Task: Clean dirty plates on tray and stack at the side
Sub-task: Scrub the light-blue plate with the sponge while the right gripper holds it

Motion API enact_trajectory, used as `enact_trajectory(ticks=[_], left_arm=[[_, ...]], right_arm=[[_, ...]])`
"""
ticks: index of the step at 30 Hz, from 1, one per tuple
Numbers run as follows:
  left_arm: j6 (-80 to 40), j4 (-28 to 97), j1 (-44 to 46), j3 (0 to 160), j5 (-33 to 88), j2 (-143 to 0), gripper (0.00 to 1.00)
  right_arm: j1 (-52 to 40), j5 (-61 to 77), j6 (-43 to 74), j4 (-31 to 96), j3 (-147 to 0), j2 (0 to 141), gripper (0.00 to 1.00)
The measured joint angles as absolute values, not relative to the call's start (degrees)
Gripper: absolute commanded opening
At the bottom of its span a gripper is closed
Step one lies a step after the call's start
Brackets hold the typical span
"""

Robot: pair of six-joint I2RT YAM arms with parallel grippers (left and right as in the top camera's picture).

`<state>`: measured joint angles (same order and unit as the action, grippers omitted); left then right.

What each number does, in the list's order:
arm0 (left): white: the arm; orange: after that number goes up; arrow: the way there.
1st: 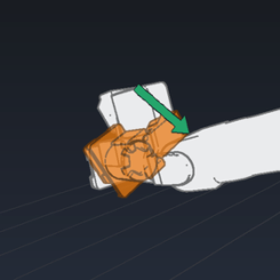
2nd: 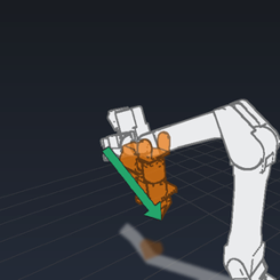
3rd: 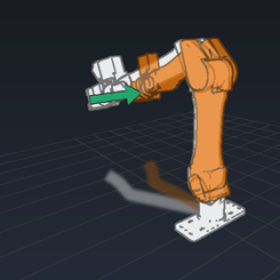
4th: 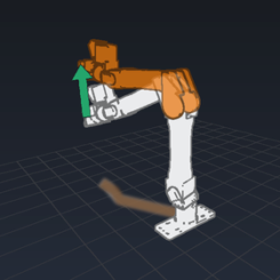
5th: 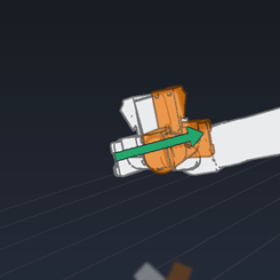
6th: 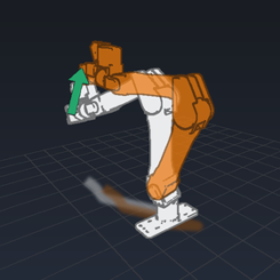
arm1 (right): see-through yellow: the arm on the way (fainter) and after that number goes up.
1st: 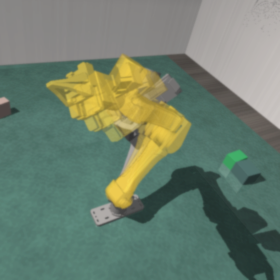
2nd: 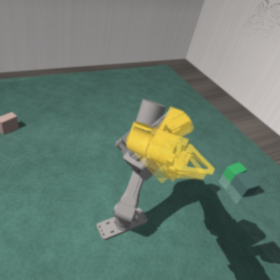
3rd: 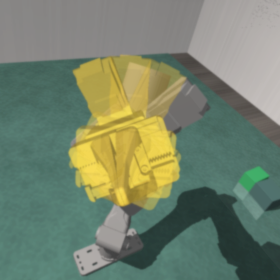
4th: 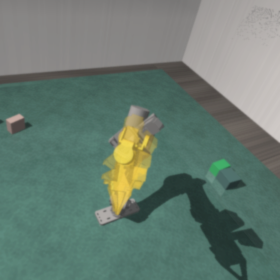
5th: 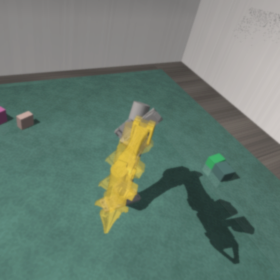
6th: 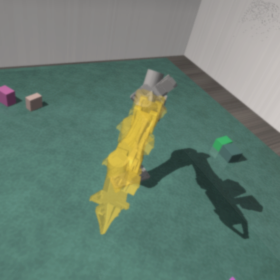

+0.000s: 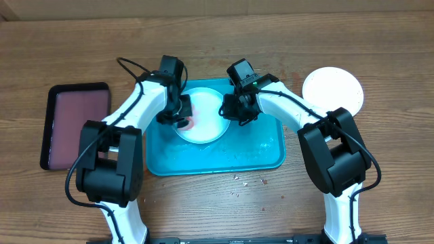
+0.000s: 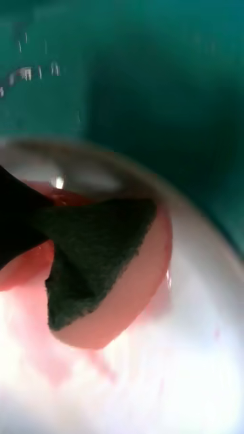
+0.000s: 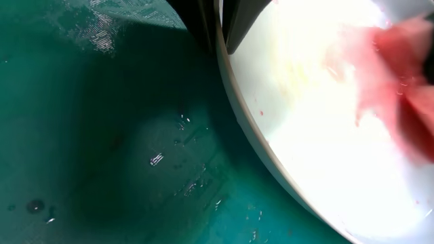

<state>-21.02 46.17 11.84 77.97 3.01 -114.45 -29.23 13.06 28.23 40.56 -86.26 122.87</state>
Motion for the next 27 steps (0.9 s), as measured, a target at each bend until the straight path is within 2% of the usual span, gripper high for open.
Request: enact_trajectory(ticks=[6, 11, 17, 20, 27], left_arm=[[-20.7, 47.3, 11.5, 78.5, 0.7, -114.5, 0.04], [-20.6, 41.3, 12.7, 79.6, 10.7, -114.6, 0.04], [-23.0, 34.0, 19.6, 80.4, 15.9, -115.7, 0.04], [-24.1, 34.9, 21.9, 80.7, 13.7, -116.6, 0.04], [-24.5, 42.0, 19.9, 81.9, 3.7, -117.6, 0.04]], right_arm=[[-29.2, 13.4, 28.3, 40.3, -86.3, 123.0, 0.07], [-29.2, 13.6, 28.3, 40.3, -86.3, 123.0, 0.07], [-29.2, 13.7, 28.3, 40.1, -86.3, 123.0, 0.07], [-28.8, 14.2, 28.3, 40.3, -86.3, 123.1, 0.07], [-28.9, 14.6, 28.3, 40.0, -86.3, 123.2, 0.07]])
